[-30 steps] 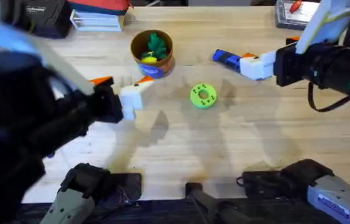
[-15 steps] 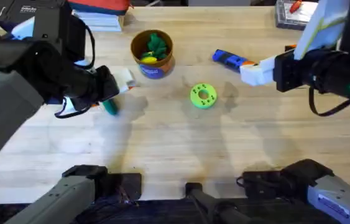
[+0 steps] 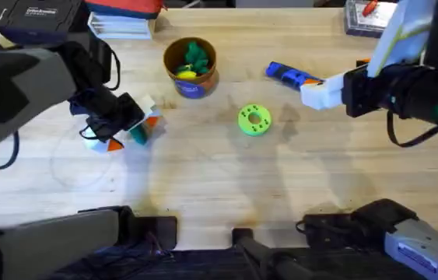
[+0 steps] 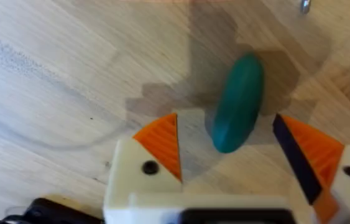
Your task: Pick up the gripper from the table and insert it into the empty holder that is missing its gripper. Then pick up a screw, insert it into the mounting hole, and use the screwdriver to tighten it. Finally, clean up the table by picking up the vegetable and placing it into the bucket.
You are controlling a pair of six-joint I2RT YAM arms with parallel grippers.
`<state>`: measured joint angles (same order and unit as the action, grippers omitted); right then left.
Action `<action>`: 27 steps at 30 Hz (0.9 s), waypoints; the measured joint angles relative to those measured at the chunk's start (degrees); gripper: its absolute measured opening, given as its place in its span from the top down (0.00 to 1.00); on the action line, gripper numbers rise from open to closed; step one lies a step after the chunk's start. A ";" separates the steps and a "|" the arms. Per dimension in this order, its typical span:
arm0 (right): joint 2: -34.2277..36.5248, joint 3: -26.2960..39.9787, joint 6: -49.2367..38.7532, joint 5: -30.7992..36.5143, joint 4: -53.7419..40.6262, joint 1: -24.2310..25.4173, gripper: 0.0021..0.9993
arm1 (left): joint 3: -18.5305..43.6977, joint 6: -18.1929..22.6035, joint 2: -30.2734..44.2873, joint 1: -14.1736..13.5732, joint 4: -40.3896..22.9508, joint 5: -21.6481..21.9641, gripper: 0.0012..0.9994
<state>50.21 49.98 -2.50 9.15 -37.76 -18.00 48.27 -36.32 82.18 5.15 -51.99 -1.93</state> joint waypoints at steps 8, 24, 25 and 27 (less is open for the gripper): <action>-0.01 0.00 0.00 0.00 -0.02 0.00 0.01 | 1.41 -0.02 2.83 0.00 -1.07 0.01 0.98; -0.02 0.00 0.00 0.00 0.02 0.00 0.01 | 22.26 2.07 2.83 -2.19 -8.11 -13.19 0.98; 0.00 0.00 0.00 0.00 0.02 0.00 0.01 | 22.32 2.23 2.83 -3.04 -5.90 -14.80 0.98; 0.00 0.00 0.00 0.00 0.01 0.00 0.01 | 22.36 3.06 2.83 -4.80 -2.02 -16.89 0.98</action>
<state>50.21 49.98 -2.50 9.15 -37.75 -18.00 70.63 -33.26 85.01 0.35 -54.01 -18.82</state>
